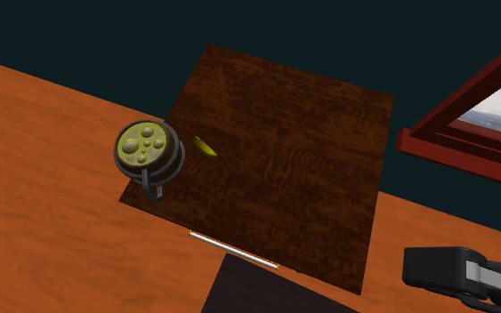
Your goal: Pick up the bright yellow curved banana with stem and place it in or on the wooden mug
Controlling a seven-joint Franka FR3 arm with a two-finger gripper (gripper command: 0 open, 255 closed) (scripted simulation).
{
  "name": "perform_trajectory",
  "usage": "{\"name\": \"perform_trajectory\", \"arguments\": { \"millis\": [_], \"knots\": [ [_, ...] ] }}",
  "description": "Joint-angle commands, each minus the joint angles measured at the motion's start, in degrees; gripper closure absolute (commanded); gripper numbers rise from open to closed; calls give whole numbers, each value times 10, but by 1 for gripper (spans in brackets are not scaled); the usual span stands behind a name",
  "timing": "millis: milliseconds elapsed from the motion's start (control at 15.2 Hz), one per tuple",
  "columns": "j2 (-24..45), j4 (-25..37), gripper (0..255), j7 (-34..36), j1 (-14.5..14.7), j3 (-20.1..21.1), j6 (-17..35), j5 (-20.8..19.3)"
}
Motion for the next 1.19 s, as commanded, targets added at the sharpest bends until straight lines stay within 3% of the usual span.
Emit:
{"name": "perform_trajectory", "arguments": {
  "millis": [0, 528, 1122],
  "knots": [
    [0, 0, 0, 0, 0, 0, 0, 0],
    [108, -39, 0, -48, 48, 15, 161, 18],
    [265, -33, 0, -103, 98, 39, 327, 37]
  ]
}}
